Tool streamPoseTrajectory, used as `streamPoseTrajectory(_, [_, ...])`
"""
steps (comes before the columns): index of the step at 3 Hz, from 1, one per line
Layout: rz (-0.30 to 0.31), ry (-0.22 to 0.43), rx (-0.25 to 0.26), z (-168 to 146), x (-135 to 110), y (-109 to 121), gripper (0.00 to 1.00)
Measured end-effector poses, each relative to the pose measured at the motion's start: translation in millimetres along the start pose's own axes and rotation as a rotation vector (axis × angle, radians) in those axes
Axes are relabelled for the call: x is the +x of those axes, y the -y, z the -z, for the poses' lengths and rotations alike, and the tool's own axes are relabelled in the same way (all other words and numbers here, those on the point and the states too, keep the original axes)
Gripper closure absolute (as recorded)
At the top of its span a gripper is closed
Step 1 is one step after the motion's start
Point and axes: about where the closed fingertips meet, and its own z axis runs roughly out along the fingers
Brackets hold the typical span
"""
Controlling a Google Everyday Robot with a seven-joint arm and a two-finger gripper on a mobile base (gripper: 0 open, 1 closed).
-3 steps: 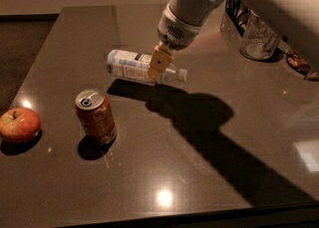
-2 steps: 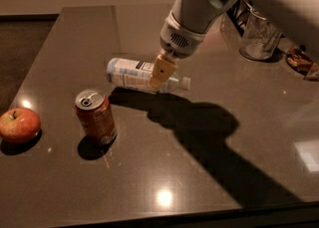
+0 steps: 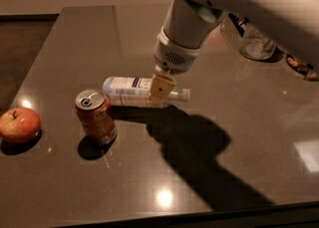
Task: Move blue plastic bottle near coke can
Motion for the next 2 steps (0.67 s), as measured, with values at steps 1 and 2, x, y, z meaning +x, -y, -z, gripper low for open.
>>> streamPoseTrajectory(1, [0.024, -0.028, -0.015, -10.5, 1.0, -5.7, 0.36])
streamPoseTrajectory(2, [0.023, -0.037, -0.039, -16.2, 4.0, -5.9, 0.12])
